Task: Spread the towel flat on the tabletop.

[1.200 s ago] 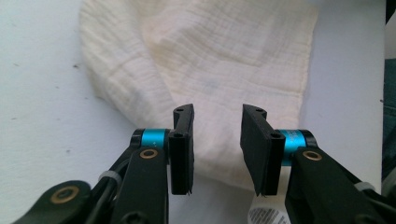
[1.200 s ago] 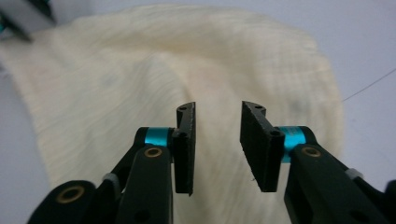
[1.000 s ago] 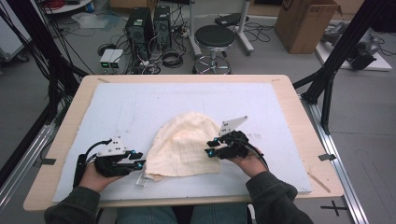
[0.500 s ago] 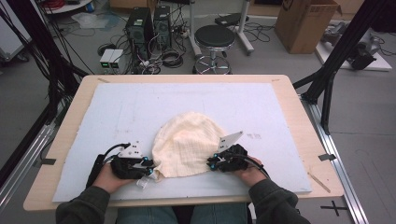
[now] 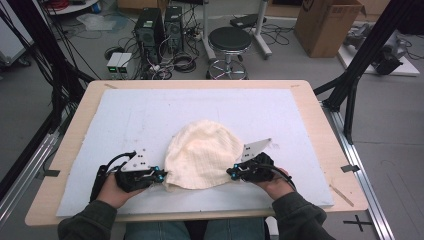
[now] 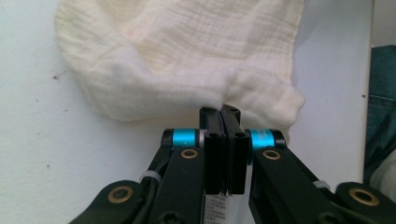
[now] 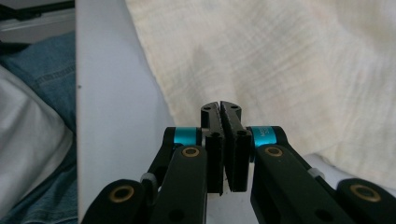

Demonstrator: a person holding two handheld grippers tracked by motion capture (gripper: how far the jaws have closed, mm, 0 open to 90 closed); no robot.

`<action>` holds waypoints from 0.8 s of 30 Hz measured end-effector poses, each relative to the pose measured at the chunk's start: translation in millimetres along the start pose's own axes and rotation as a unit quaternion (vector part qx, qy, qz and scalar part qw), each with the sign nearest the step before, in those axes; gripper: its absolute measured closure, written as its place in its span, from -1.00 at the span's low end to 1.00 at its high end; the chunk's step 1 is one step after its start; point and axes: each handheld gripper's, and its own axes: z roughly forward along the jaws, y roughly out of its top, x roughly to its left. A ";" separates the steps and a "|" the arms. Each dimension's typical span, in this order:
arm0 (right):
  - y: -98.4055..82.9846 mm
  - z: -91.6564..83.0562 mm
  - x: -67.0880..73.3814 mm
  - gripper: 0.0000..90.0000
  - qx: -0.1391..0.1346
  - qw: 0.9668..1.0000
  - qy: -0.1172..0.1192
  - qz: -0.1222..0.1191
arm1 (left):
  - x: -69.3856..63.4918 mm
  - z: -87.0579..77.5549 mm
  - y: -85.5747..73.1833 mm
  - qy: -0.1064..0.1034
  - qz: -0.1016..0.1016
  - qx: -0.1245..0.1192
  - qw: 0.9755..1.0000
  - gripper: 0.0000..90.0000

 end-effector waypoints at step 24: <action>3.5 -18.2 -4.0 0.33 -0.027 0.998 -0.029 0.042 | 5.4 -28.4 6.7 -0.009 -0.002 -0.011 1.000 0.42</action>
